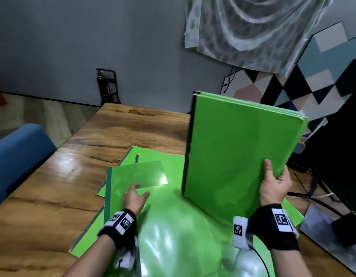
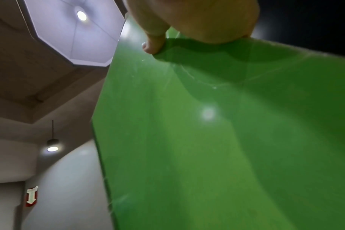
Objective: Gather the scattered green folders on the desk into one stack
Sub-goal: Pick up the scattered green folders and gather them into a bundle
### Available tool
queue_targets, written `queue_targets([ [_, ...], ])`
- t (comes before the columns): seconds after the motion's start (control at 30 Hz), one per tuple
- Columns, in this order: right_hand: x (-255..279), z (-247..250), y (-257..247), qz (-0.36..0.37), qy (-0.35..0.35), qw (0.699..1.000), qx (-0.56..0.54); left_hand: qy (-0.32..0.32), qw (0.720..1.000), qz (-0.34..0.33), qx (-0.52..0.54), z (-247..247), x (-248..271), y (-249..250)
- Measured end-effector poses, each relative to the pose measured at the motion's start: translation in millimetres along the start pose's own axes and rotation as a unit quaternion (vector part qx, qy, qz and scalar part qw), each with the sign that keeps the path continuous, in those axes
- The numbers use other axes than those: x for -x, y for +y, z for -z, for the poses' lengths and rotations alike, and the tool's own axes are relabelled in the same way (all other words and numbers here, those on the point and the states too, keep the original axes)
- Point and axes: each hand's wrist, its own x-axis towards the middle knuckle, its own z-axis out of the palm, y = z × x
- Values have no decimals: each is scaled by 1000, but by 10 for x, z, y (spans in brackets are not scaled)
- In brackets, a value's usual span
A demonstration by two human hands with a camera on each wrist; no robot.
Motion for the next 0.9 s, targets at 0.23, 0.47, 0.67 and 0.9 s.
queue_targets([
  [0.23, 19, 92, 442, -19, 79, 991, 111, -24, 982, 170, -78, -256, 333, -271],
  [0.47, 85, 112, 516, -11, 91, 988, 128, -63, 975, 212, -21, -588, 61, -427],
  [0.67, 74, 130, 528, -15, 87, 987, 133, -6, 980, 175, 93, -428, 55, -226],
  [0.9, 4, 188, 586, -63, 101, 981, 154, 77, 960, 243, -115, 384, -272, -580],
])
